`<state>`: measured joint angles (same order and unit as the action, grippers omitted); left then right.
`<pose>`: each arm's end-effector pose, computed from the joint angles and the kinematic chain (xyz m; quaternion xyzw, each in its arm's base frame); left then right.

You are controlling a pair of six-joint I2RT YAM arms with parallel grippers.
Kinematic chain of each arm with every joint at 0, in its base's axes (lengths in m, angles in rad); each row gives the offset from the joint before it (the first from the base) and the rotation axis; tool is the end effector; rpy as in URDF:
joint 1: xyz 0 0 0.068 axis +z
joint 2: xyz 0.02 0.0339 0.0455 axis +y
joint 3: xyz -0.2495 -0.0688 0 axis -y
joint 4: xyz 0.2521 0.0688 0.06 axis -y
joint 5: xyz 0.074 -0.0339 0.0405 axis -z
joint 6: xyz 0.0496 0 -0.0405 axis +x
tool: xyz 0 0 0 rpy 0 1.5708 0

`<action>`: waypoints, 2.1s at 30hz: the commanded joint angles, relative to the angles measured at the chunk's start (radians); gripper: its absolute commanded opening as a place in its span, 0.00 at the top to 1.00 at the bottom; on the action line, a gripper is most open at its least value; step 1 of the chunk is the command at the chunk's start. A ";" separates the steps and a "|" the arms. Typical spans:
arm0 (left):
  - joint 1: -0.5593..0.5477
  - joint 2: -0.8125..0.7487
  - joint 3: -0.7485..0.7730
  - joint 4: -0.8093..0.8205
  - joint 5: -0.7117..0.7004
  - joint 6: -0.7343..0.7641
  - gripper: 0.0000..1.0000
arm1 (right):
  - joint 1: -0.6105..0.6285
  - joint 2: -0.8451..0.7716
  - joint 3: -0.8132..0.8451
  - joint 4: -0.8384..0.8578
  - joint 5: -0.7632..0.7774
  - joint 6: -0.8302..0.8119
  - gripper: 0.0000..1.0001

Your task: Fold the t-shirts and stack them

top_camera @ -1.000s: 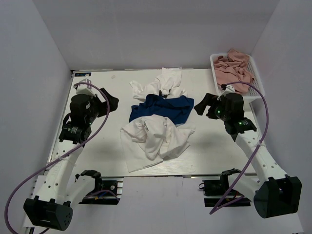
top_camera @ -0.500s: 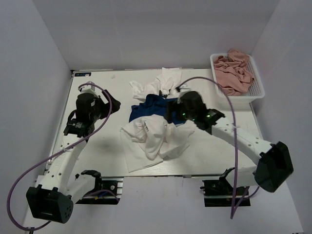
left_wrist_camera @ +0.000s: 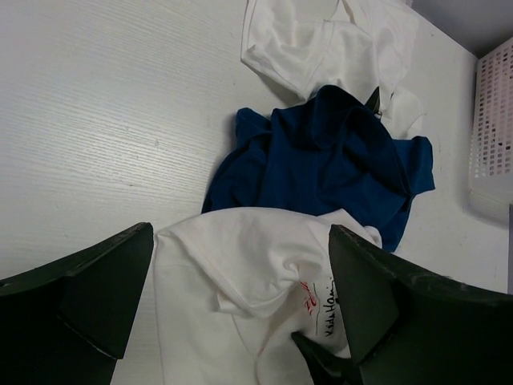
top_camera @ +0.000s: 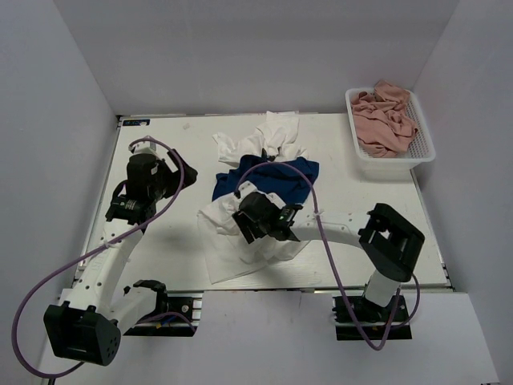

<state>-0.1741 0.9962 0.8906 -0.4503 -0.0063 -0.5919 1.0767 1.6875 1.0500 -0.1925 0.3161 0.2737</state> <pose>0.2427 -0.0424 0.2908 -0.1827 0.8547 -0.1790 0.4518 0.1886 0.3176 0.1701 -0.3073 0.8696 0.1089 0.3707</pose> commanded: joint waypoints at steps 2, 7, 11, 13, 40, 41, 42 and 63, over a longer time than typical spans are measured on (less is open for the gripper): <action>-0.004 -0.016 -0.005 -0.025 -0.021 -0.009 0.00 | -0.001 0.067 0.044 0.117 0.112 -0.015 0.37; -0.004 -0.016 -0.005 -0.048 -0.041 -0.031 0.00 | -0.008 0.045 0.123 0.131 0.257 0.008 1.00; -0.004 -0.016 0.004 -0.073 -0.073 -0.054 0.00 | -0.044 -0.087 0.188 0.139 0.340 -0.013 1.00; -0.004 -0.036 0.004 -0.064 -0.073 -0.054 0.00 | -0.069 -0.176 0.215 0.169 0.412 -0.043 1.00; -0.004 0.009 0.027 -0.085 -0.254 -0.063 0.00 | -0.903 0.231 1.268 0.426 0.308 -0.561 1.00; -0.004 0.018 0.036 -0.085 -0.254 -0.063 0.00 | -0.961 0.257 1.256 0.391 0.282 -0.544 1.00; 0.005 0.018 0.036 -0.085 -0.254 -0.063 0.00 | -0.980 0.268 1.246 0.383 0.253 -0.507 1.00; 0.005 0.056 0.057 -0.143 -0.198 -0.075 0.00 | -1.117 0.292 0.858 -0.039 -0.113 -0.204 0.10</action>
<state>-0.1730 1.0718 0.9119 -0.5758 -0.2256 -0.6552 -0.1131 2.1288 1.8553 -0.1902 0.2737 0.1162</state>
